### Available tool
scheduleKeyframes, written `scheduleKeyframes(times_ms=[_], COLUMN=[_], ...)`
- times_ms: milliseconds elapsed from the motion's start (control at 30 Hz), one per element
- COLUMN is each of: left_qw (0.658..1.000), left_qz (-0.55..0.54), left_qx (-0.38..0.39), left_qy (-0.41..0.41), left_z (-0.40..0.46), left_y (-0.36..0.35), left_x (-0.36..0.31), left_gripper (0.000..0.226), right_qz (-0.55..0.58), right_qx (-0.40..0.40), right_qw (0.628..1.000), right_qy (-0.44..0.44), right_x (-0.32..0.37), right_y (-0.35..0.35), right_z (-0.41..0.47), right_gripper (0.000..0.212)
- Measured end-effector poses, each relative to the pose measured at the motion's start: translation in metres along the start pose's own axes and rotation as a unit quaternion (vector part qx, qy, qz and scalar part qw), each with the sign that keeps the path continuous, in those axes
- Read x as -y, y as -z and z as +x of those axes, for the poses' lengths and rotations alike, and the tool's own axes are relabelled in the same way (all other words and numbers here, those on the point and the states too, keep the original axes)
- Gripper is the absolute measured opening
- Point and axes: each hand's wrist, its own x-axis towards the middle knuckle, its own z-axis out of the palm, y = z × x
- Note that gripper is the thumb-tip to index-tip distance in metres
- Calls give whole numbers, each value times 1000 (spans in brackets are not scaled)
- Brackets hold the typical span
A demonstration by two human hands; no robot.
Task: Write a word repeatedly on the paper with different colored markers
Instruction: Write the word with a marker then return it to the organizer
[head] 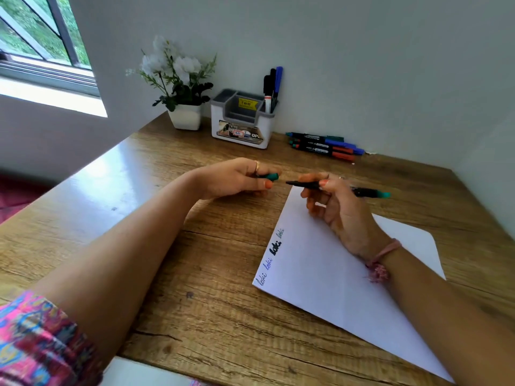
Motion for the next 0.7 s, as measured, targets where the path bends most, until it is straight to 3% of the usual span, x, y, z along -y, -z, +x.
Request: scheduleKeyframes(times_ms=[167,367,533,700], left_qw=[995,984,973,959], left_qz=[-97,-178,-228,-281], left_qx=[-12,-8,-41,-40], left_qy=[-20,-24,-9,-4], left_z=[0,1,1,2], left_y=[2,0,0,-8], left_x=[3,3,0,-7], left_gripper=[47,36,21,23], right_qz=[19,-52,-73,-115], right_qx=[11,-26,-39,-46], right_qw=[1000,998,997,991], right_qy=[-14,-12,-1,45], right_x=[4,3,4,3], right_y=[0,-2,-1,-1], right_z=[-3,-4,-5,-7], right_gripper=[38,12,9,7])
